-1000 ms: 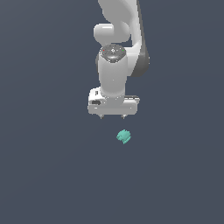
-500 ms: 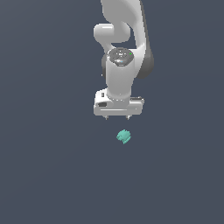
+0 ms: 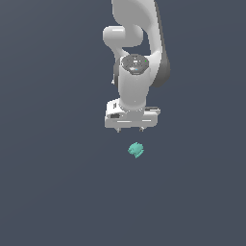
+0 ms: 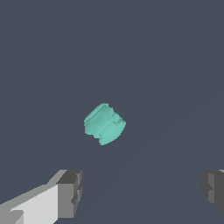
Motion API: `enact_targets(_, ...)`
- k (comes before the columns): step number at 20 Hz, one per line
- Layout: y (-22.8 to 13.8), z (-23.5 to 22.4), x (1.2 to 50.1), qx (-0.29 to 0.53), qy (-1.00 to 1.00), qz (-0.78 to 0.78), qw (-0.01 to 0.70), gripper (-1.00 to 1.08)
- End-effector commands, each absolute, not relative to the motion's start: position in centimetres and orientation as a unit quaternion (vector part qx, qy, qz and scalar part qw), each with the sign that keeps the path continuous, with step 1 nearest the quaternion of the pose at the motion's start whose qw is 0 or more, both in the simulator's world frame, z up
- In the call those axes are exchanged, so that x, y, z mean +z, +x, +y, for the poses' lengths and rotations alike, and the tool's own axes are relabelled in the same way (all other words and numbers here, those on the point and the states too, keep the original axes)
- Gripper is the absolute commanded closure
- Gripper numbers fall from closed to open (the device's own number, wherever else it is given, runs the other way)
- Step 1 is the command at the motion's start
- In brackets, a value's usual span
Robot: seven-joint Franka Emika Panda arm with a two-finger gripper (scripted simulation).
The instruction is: Pick up the object and move it to a goal position.
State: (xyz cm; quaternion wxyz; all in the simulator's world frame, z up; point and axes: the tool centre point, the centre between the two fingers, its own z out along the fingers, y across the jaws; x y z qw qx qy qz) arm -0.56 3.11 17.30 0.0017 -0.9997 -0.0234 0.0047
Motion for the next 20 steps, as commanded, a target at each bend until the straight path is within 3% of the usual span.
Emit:
enact_targets(1,-0.5,3.2,17.1,0.005,-0.999,-0.033,0.001,-0.92)
enact_targets(20,0.9,5.1,11.9,0.003,-0.967,-0.253,-0.002,-0.92)
